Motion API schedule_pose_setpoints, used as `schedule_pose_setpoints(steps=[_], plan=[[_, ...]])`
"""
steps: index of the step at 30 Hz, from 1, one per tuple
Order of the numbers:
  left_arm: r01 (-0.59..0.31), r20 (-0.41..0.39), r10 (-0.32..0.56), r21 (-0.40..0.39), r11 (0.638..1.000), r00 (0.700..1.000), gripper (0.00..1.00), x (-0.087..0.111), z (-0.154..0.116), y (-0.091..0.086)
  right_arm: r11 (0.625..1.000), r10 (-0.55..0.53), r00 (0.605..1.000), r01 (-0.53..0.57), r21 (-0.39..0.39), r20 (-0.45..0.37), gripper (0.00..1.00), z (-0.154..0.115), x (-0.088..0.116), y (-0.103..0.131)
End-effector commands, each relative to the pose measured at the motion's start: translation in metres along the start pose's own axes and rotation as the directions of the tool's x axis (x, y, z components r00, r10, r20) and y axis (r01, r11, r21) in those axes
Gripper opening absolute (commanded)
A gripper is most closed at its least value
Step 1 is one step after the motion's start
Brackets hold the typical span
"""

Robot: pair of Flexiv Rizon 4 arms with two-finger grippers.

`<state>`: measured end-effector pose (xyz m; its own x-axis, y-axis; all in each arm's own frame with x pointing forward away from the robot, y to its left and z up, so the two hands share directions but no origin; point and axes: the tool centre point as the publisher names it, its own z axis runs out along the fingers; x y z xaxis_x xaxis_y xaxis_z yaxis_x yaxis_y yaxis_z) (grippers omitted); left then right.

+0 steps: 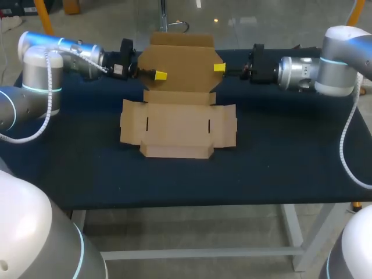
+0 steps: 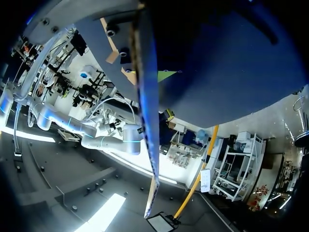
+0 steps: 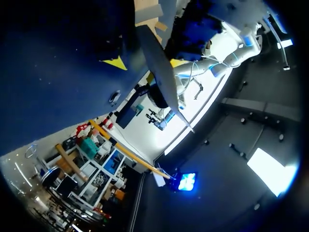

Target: Assemble the packaging by folding the flat box into shape, placing the metal phone stand inside, and closing the box properly

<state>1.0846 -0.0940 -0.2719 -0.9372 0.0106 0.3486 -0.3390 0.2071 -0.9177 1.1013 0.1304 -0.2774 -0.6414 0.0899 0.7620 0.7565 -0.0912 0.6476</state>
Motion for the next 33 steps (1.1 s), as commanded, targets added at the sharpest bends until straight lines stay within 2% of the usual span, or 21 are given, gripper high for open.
schedule_pose_setpoints(steps=[1, 5, 15, 19, 23, 33], plan=[[-0.003, -0.011, 0.003, 0.0, 1.0, 1.0, 0.0, -0.004, -0.002, -0.002, 1.0, -0.021, 0.995, 0.02, 0.01, 0.1, 0.69, -0.015, 0.025, -0.002], [-0.004, -0.008, 0.004, 0.004, 1.0, 1.0, 0.0, -0.007, -0.002, -0.006, 0.998, -0.055, 0.988, 0.053, 0.015, 0.142, 0.63, -0.03, 0.038, -0.006], [-0.011, 0.007, 0.011, 0.004, 1.0, 1.0, 0.0, -0.011, 0.003, -0.016, 0.983, -0.182, 0.962, 0.172, 0.068, 0.203, 0.6, -0.059, 0.062, -0.021], [-0.016, 0.014, 0.016, 0.001, 1.0, 1.0, 0.0, -0.012, 0.006, -0.019, 0.975, -0.218, 0.952, 0.206, 0.079, 0.215, 0.69, -0.067, 0.068, -0.025], [-0.023, 0.023, 0.023, 0.002, 1.0, 0.999, 0.0, -0.012, 0.006, -0.024, 0.97, -0.241, 0.942, 0.228, 0.082, 0.235, 0.67, -0.076, 0.071, -0.028], [-0.049, 0.052, 0.048, 0.008, 0.999, 0.997, 0.0, -0.011, 0.008, -0.04, 0.948, -0.318, 0.9, 0.297, 0.114, 0.297, 0.47, -0.097, 0.088, -0.039]])
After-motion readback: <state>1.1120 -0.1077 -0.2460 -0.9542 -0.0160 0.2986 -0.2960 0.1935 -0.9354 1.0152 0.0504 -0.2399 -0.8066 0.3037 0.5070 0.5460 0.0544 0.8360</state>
